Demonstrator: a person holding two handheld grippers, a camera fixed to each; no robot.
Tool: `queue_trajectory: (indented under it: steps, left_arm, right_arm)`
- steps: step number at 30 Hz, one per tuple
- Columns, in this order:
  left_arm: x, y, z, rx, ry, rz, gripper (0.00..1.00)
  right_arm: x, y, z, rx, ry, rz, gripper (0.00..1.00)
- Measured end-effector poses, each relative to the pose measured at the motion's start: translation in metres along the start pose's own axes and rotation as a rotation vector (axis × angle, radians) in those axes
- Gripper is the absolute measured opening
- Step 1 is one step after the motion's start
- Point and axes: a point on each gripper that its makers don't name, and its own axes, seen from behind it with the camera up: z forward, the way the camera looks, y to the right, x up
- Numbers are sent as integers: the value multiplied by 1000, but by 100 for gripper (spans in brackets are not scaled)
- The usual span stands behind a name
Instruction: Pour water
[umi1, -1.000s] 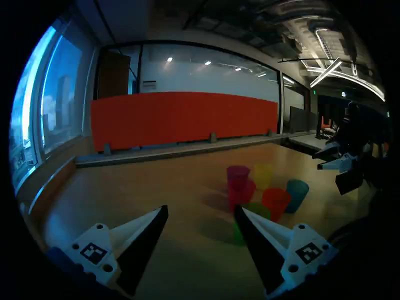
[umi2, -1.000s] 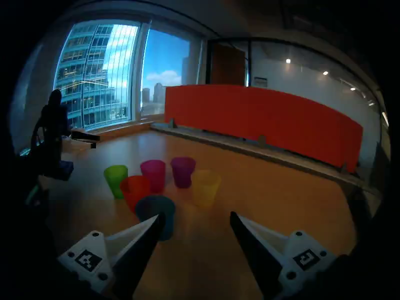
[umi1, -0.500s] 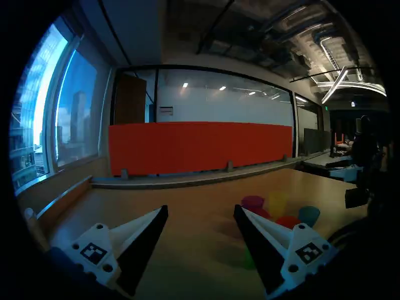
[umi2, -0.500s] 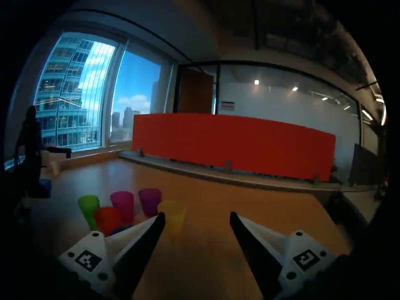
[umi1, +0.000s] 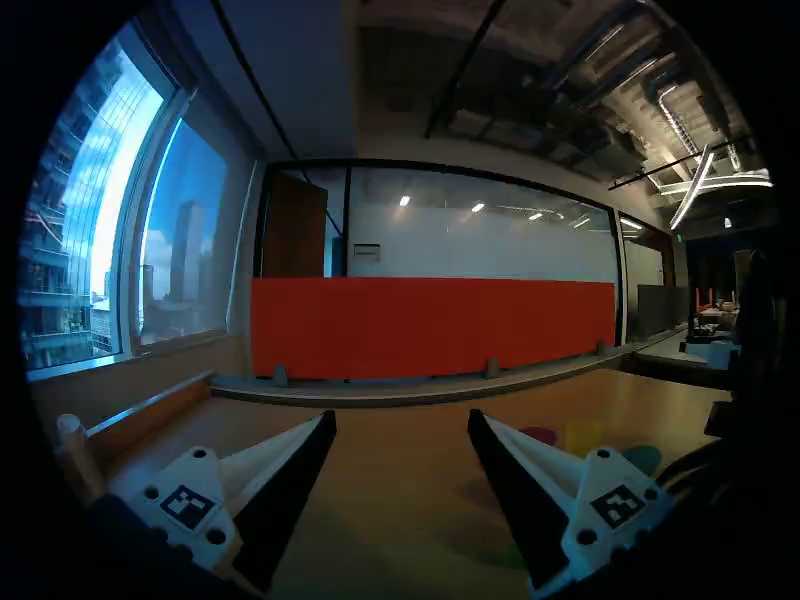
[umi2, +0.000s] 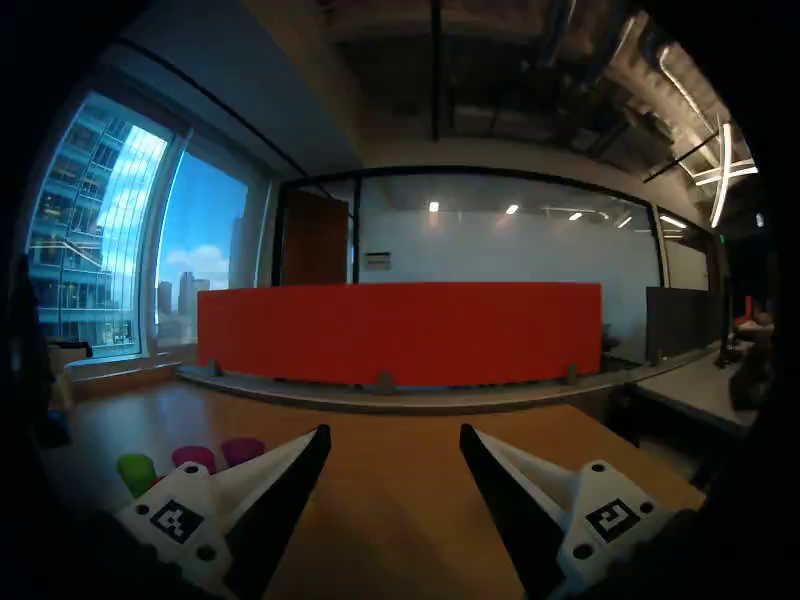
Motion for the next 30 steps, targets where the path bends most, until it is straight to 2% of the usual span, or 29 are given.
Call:
queue_trajectory:
  steps: [5,11,23,30]
  left_arm:
    - [7,0,3,18,14,0,98]
    - [12,0,5,42,19,14,98]
    - [3,-10,5,106,12,73,98]
    - [-7,-12,6,135,10,80,98]
  right_arm:
    - [6,9,-1,-61,21,28,100]
    - [7,13,-2,-108,13,24,100]
    - [6,10,-1,-133,4,-3,100]
    - [7,11,-6,-148,14,-24,100]
